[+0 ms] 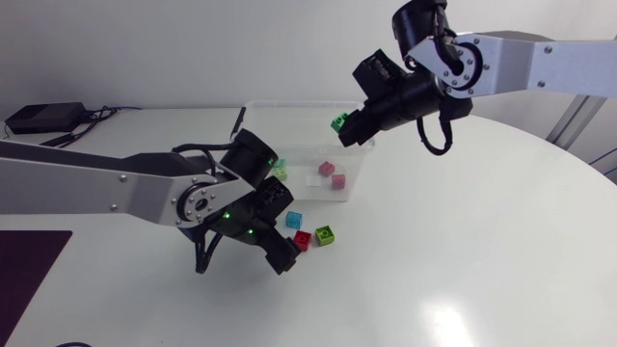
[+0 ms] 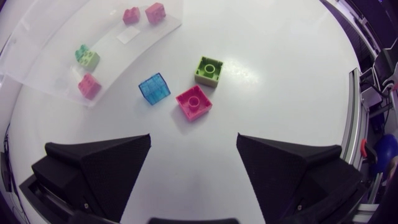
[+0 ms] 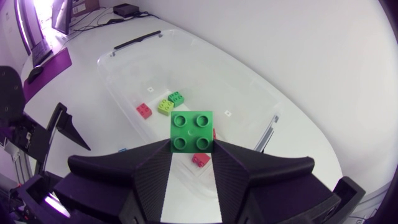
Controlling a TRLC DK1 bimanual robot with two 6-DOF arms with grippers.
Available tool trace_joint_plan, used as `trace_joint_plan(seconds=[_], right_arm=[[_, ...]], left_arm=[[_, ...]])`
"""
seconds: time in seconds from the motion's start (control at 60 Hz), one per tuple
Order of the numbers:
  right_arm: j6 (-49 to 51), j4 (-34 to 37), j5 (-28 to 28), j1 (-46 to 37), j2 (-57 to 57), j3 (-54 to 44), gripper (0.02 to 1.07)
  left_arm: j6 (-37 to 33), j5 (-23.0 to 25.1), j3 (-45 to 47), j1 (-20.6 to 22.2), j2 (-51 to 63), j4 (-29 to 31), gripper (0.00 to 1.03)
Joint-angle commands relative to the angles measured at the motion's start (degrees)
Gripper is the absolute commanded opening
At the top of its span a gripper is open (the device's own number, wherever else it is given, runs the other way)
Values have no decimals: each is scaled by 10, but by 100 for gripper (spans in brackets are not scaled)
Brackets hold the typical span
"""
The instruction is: Place the duplo bricks in the container
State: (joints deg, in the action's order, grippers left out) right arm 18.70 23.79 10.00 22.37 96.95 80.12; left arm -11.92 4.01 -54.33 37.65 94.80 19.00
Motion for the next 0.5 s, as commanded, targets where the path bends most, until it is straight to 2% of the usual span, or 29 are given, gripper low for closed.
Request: trace_joint_plan(seconds=[0.0, 0.1, 0.15, 0.183, 0.267, 0.317, 0.483], right_arm=[[-16, -7, -10, -6, 30, 29, 34], [-16, -4, -17, -6, 53, 51, 35], [-17, -3, -22, -7, 64, 61, 41], [-18, -2, -27, -7, 70, 66, 50], [-22, 5, -31, -8, 79, 73, 89], [-23, 6, -31, -10, 80, 71, 101], [-24, 5, -31, -16, 42, 34, 102]], left_arm=[[16, -2, -15, 8, 28, 0, 96], [25, -4, -29, 8, 46, -1, 96], [31, -5, -36, 8, 53, -1, 96], [35, -5, -43, 8, 58, -1, 96], [41, -6, -55, 10, 71, -1, 96], [43, -7, -63, 9, 81, -2, 96], [48, -8, -92, 5, 113, -2, 96]])
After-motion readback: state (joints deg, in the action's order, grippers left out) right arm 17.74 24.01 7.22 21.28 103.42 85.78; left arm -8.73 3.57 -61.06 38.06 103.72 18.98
